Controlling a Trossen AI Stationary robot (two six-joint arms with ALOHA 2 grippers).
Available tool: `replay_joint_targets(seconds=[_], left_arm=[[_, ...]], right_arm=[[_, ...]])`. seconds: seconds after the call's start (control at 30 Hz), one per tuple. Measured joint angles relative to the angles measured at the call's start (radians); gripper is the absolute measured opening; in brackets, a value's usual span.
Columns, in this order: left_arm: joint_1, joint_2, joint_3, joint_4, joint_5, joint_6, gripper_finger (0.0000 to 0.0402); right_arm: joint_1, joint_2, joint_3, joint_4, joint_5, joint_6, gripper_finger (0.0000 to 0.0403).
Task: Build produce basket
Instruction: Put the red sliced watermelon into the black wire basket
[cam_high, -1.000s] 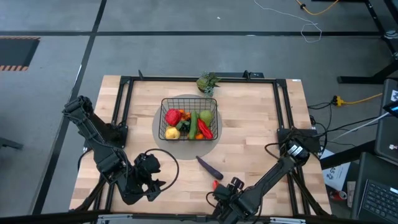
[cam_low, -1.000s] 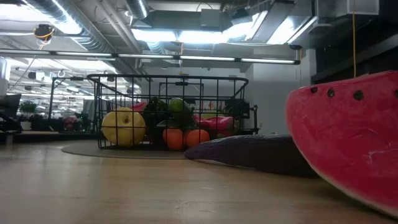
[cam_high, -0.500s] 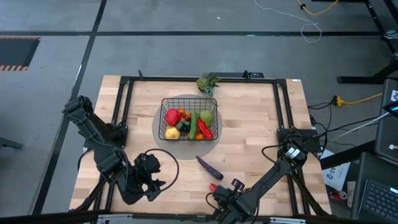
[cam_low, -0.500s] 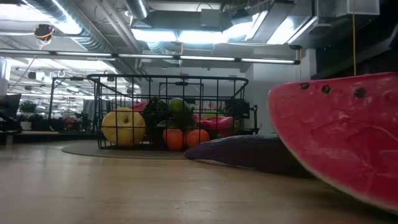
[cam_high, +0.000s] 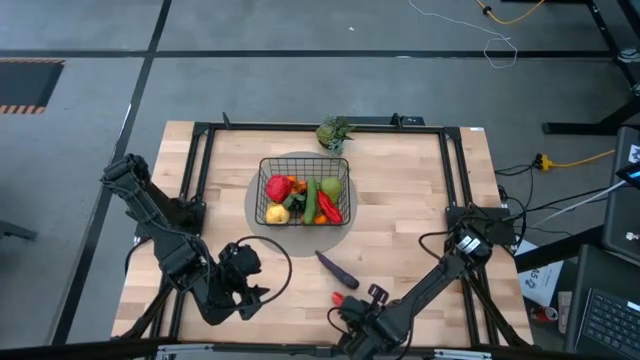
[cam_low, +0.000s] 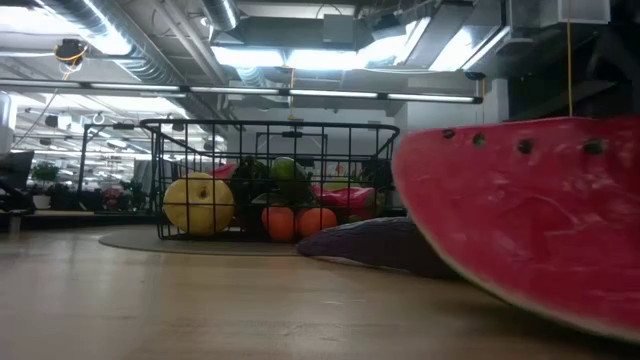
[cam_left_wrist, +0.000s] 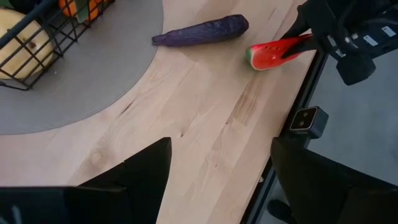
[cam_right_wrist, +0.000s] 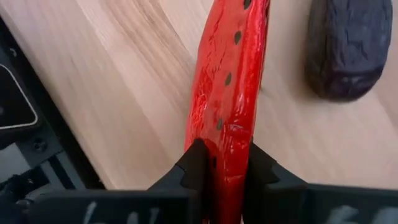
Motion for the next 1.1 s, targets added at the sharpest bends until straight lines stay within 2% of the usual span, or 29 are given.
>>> replay_joint_targets(seconds=[0.23, 0.57, 0.83, 1.1], left_arm=[[0.001, 0.0, 0.0, 0.003, -0.024, 0.0, 0.027], [0.013, 0.0, 0.0, 0.003, -0.025, 0.0, 0.027], [0.013, 0.0, 0.0, 0.003, -0.025, 0.025, 0.027], [0.013, 0.0, 0.0, 0.005, -0.034, 0.019, 0.027]], right_arm=[[-0.042, 0.0, 0.0, 0.0, 0.056, -0.174, 0.0045], [-0.164, -0.018, 0.023, -0.004, 0.087, -0.402, 0.0045], [-0.201, -0.076, 0.247, -0.034, 0.304, -0.576, 0.0045], [-0.209, -0.077, 0.502, -0.234, 0.526, -0.731, 0.0045]])
